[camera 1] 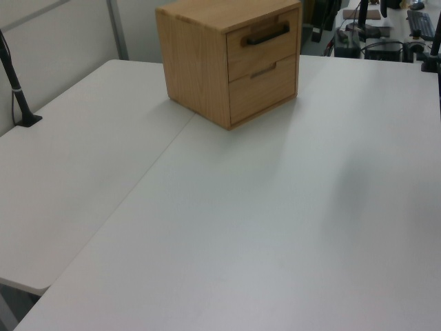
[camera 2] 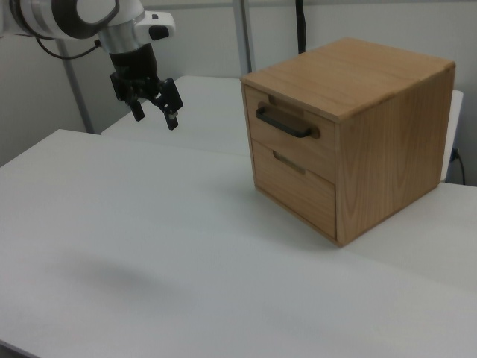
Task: Open the drawer by sliding it
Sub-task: 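Move the gripper toward the black handle of the upper wooden drawer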
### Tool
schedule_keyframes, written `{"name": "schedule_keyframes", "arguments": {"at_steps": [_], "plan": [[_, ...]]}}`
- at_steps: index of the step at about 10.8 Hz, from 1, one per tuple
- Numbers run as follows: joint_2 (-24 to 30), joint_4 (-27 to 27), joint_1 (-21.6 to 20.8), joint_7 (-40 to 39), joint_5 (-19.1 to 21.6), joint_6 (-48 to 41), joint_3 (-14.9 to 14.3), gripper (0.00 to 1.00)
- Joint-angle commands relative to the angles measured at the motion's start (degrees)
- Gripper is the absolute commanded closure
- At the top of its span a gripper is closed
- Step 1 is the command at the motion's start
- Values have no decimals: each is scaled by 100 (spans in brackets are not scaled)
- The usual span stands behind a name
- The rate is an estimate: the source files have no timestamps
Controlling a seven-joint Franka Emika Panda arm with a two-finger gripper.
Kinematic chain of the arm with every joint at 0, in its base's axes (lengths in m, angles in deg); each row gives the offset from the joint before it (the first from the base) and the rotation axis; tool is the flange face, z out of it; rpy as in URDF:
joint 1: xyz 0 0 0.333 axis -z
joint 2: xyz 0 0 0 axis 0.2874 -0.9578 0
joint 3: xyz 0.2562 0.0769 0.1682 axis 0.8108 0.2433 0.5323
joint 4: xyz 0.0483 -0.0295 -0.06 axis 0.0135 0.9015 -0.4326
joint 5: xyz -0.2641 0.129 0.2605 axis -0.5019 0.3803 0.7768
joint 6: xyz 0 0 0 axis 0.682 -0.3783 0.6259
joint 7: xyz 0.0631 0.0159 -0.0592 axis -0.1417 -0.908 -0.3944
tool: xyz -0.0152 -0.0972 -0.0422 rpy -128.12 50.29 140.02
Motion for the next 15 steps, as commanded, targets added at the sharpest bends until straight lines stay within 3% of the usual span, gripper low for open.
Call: {"name": "schedule_keyframes", "arguments": {"at_steps": [1,12,14,15], "plan": [[129,84,-40,-131,101,-82,-75,0],[120,66,91,-219,49,-301,-75,0],[102,75,188,-79,75,-319,-75,0],[128,75,189,409,66,-302,-67,0]]}}
